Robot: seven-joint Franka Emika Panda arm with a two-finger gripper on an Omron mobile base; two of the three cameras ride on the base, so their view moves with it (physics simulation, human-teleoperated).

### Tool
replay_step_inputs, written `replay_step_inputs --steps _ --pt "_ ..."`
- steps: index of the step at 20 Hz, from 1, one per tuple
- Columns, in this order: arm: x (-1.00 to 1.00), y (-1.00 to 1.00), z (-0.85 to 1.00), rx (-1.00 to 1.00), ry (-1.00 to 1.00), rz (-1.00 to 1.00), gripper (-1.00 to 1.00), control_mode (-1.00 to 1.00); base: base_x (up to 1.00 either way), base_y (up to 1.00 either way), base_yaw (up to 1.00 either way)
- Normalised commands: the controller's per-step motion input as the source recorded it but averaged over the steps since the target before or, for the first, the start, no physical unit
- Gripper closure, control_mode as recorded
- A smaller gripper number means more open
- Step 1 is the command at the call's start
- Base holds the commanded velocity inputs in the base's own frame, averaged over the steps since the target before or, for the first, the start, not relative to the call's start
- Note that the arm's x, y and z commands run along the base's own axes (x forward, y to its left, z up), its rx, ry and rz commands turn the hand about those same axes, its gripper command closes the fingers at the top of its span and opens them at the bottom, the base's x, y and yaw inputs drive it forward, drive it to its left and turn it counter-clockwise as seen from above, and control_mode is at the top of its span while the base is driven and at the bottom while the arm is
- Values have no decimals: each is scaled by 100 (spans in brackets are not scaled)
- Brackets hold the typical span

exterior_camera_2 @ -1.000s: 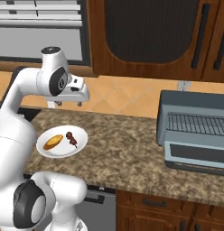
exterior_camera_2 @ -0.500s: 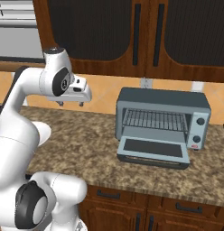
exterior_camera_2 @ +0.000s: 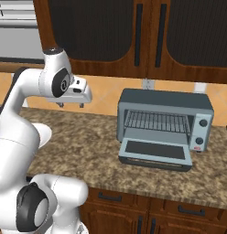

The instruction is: Pick up the kebab skewer and baguette bread, and place them inside the toaster oven. Close the toaster oven door and start by setting the timer.

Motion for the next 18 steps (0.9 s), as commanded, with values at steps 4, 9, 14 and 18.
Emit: replay_step_inputs --steps 4,9,14,18 --pt "0 0 0 0 0 0 -100 -100 0 0 0" --pt "0 0 0 0 0 0 -100 -100 0 0 0" --pt "-23 -69 -32 5 -5 2 -100 -100 0 0 0" --pt "-23 -100 -19 14 -50 24 -100 -100 0 0 0"
